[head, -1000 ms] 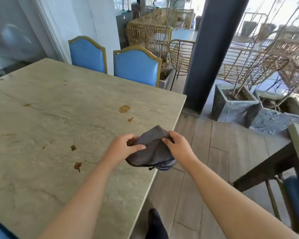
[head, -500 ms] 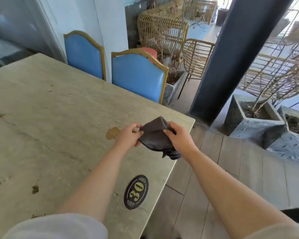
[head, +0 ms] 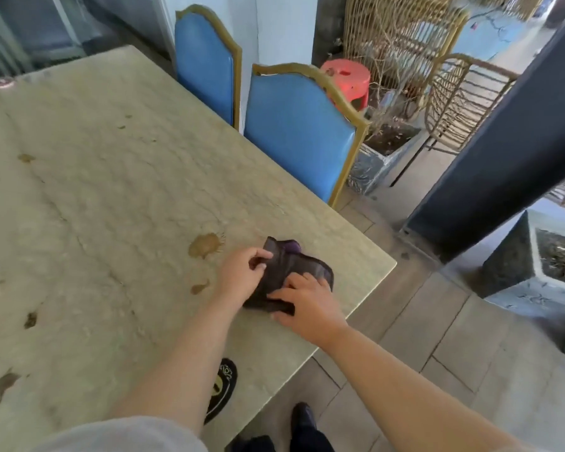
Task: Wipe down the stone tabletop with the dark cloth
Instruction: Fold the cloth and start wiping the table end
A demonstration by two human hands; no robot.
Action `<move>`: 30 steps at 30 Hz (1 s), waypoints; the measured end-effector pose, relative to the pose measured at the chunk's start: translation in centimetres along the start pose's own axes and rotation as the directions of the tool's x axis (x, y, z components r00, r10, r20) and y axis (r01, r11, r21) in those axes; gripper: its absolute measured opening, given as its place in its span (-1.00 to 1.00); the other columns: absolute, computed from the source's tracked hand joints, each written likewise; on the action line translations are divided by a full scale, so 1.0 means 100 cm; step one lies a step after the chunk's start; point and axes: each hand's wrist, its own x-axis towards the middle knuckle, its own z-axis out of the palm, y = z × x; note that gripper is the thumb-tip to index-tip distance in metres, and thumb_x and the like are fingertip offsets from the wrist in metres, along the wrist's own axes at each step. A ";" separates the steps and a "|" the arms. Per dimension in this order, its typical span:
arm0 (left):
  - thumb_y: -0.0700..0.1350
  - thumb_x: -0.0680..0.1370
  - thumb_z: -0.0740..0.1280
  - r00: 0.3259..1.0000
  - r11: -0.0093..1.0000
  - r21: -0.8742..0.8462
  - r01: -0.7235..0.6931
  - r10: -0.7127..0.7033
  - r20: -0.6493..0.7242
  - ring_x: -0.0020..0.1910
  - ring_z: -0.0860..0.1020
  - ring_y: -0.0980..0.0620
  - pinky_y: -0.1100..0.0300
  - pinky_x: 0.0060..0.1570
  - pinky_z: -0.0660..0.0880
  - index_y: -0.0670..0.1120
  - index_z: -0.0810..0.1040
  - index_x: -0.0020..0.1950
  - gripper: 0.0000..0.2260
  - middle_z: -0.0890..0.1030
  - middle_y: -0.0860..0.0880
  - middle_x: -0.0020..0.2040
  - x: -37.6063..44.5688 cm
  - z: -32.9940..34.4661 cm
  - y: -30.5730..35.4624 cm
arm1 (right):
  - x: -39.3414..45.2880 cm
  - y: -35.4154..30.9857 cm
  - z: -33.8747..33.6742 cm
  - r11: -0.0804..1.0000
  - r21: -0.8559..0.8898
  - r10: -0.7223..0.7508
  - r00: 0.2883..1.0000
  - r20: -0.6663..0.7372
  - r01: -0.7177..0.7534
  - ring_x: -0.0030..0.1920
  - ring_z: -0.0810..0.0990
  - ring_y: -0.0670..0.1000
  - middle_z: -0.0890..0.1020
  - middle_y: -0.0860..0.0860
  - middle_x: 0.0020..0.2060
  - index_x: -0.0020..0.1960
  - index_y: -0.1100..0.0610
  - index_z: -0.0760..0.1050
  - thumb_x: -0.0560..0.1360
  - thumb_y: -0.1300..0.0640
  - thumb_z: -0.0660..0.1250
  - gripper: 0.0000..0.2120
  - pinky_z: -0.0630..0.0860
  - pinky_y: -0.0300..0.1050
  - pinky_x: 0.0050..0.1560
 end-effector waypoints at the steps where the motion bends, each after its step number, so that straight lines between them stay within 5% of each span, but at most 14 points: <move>1: -0.28 0.54 0.32 0.999 0.999 0.027 -0.017 0.018 -0.030 0.03 0.56 0.06 0.16 0.11 0.49 0.01 0.60 0.06 -0.78 0.59 0.07 0.02 -0.004 0.000 -0.004 | 0.001 0.000 0.000 0.998 -0.054 -0.025 0.999 -0.024 0.024 0.19 0.35 0.04 0.47 -0.05 0.09 0.24 -0.14 0.53 0.51 -0.18 0.25 -0.66 0.25 0.04 0.23; 3: -0.29 0.55 0.31 0.986 0.993 0.069 -0.098 0.107 -0.128 0.00 0.54 0.08 0.16 0.07 0.50 -0.03 0.60 0.10 -0.78 0.60 0.03 0.02 -0.012 -0.004 -0.014 | 0.007 0.000 0.001 0.992 -0.109 -0.073 0.993 -0.097 0.062 0.24 0.36 0.07 0.47 -0.06 0.10 0.15 -0.13 0.55 0.50 -0.27 0.18 -0.64 0.19 0.10 0.31; 5: -0.29 0.55 0.30 0.956 0.979 0.123 -0.165 0.189 -0.225 0.00 0.52 0.07 0.18 0.02 0.48 -0.05 0.61 0.09 -0.79 0.57 0.01 0.01 -0.020 -0.009 -0.025 | 0.016 0.006 0.006 0.977 -0.185 -0.120 0.990 -0.073 0.105 0.43 0.27 0.15 0.43 -0.04 0.31 0.30 -0.18 0.43 0.50 -0.30 0.11 -0.56 0.01 0.26 0.45; 7: -0.28 0.55 0.29 0.936 0.978 0.153 -0.140 0.181 -0.302 0.04 0.48 0.10 0.28 0.03 0.38 -0.04 0.61 0.06 -0.80 0.54 0.03 0.02 -0.028 -0.014 -0.038 | 0.023 0.014 0.015 0.949 -0.270 -0.158 0.987 0.041 0.163 0.56 -0.10 0.19 0.12 -0.06 0.55 0.48 -0.29 0.12 0.52 -0.37 -0.02 -0.45 -0.26 0.37 0.44; 9: -0.30 0.53 0.30 0.909 0.979 0.161 -0.122 0.175 -0.378 0.06 0.44 0.16 0.32 0.07 0.34 -0.05 0.62 0.04 -0.79 0.51 0.06 0.02 -0.036 -0.018 -0.051 | 0.030 0.022 0.022 0.946 -0.290 -0.121 0.987 0.106 0.147 0.51 -0.38 0.14 -0.17 -0.11 0.56 0.50 -0.35 -0.17 0.51 -0.42 -0.15 -0.41 -0.38 0.36 0.41; 12: -0.30 0.52 0.31 0.870 0.980 0.186 -0.074 0.154 -0.468 0.10 0.38 0.24 0.21 0.17 0.42 -0.08 0.61 0.09 -0.79 0.50 0.05 0.10 -0.049 -0.026 -0.072 | 0.053 0.018 0.025 0.965 -0.259 0.053 0.996 0.069 -0.034 0.50 -0.42 0.13 -0.28 -0.10 0.55 0.50 -0.32 -0.27 0.51 -0.42 -0.20 -0.39 -0.37 0.35 0.42; 15: -0.23 0.54 0.30 0.839 0.972 0.236 0.007 0.123 -0.530 0.23 0.44 0.07 -0.04 0.28 0.41 -0.09 0.56 0.20 -0.76 0.50 -0.01 0.23 -0.060 -0.035 -0.094 | 0.065 -0.010 0.036 0.966 -0.238 0.124 0.990 0.074 -0.103 0.51 -0.39 0.17 -0.29 -0.06 0.55 0.51 -0.27 -0.27 0.54 -0.37 -0.21 -0.41 -0.36 0.36 0.41; 18: -0.15 0.58 0.24 0.830 0.951 0.268 0.157 0.020 -0.557 0.36 0.39 -0.05 -0.12 0.40 0.25 -0.03 0.49 0.31 -0.71 0.43 0.00 0.37 -0.069 -0.047 -0.112 | 0.041 -0.052 0.061 0.940 -0.235 -0.221 0.966 0.135 0.248 0.53 -0.32 0.18 -0.18 -0.03 0.57 0.53 -0.26 -0.17 0.58 -0.31 -0.16 -0.45 -0.26 0.36 0.44; 20: -0.07 0.61 0.20 0.830 0.914 0.317 0.252 -0.036 -0.557 0.45 0.29 -0.07 -0.14 0.48 0.07 0.01 0.43 0.39 -0.67 0.35 0.01 0.46 -0.074 -0.057 -0.123 | 0.027 -0.061 0.072 0.827 -0.212 -0.481 0.850 0.214 0.521 0.55 -0.23 0.13 -0.07 -0.08 0.58 0.53 -0.28 -0.07 0.60 -0.28 -0.10 -0.49 -0.25 0.31 0.47; 22: 0.03 0.64 0.13 0.841 0.880 0.345 0.328 -0.106 -0.530 0.54 0.11 -0.02 -0.11 0.51 -0.12 0.07 0.30 0.49 -0.60 0.21 0.04 0.55 -0.077 -0.065 -0.132 | 0.041 -0.049 0.066 0.754 -0.182 -0.587 0.771 0.246 0.631 0.56 -0.20 0.05 -0.05 -0.15 0.57 0.51 -0.32 -0.02 0.61 -0.27 -0.07 -0.52 -0.26 0.23 0.49; 24: 0.12 0.65 0.02 0.855 0.838 0.388 0.384 -0.164 -0.492 0.57 -0.07 0.03 -0.08 0.50 -0.22 0.12 0.11 0.56 -0.53 0.03 0.07 0.60 -0.078 -0.069 -0.137 | 0.068 -0.034 0.058 0.811 -0.231 -0.504 0.842 0.191 0.538 0.56 -0.20 0.04 -0.05 -0.16 0.56 0.51 -0.34 -0.03 0.60 -0.28 -0.10 -0.52 -0.17 0.25 0.50; 27: 0.16 0.64 -0.09 0.866 0.807 0.429 0.405 -0.189 -0.462 0.56 -0.22 0.08 -0.10 0.50 -0.28 0.15 -0.08 0.58 -0.50 -0.14 0.11 0.60 -0.076 -0.067 -0.139 | 0.120 -0.030 0.046 0.960 -0.255 -0.112 0.993 0.037 0.118 0.55 -0.24 0.09 -0.13 -0.09 0.57 0.53 -0.29 -0.13 0.59 -0.29 -0.16 -0.48 -0.17 0.28 0.49; 30: 0.13 0.64 -0.11 0.867 0.805 0.428 0.411 -0.199 -0.457 0.55 -0.26 0.10 -0.12 0.50 -0.28 0.16 -0.10 0.57 -0.51 -0.17 0.12 0.59 -0.075 -0.067 -0.139 | 0.151 -0.063 0.049 0.965 -0.204 0.173 0.985 0.028 -0.164 0.52 -0.35 0.17 -0.28 -0.02 0.55 0.54 -0.21 -0.25 0.60 -0.26 -0.20 -0.45 -0.29 0.31 0.46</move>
